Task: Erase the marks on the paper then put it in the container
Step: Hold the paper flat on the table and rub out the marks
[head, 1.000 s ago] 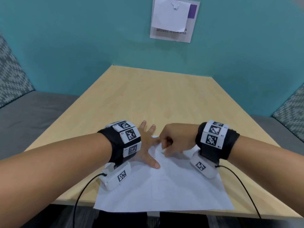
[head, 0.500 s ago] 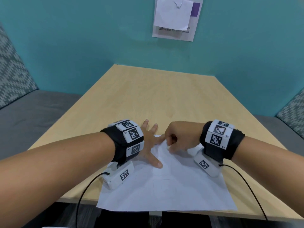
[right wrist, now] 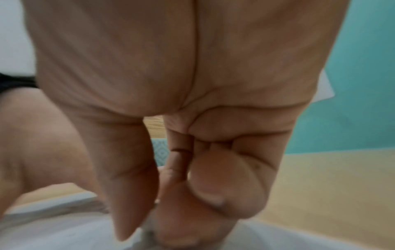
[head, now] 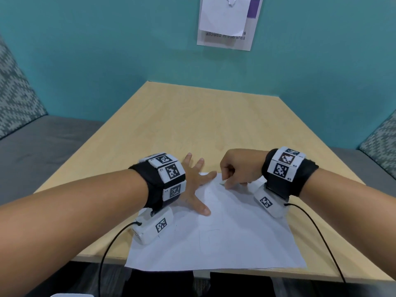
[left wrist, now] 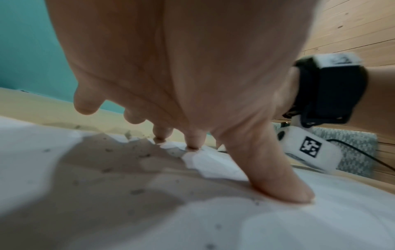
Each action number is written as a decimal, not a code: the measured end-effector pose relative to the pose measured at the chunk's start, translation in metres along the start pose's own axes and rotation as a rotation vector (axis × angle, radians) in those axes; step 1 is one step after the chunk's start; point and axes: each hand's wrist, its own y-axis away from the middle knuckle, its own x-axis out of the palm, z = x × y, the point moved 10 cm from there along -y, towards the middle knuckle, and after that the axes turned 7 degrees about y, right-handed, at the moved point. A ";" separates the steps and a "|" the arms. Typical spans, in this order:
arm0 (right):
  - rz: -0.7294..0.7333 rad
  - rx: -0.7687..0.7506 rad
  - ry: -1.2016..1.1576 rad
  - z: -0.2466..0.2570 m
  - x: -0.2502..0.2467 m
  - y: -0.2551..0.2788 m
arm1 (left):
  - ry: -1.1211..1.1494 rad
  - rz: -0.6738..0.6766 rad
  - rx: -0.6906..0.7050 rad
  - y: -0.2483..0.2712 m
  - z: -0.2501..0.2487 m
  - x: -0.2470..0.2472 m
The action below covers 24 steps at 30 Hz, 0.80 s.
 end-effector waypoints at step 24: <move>-0.027 -0.161 0.087 0.052 0.019 0.014 | -0.005 0.001 0.014 0.004 -0.005 -0.006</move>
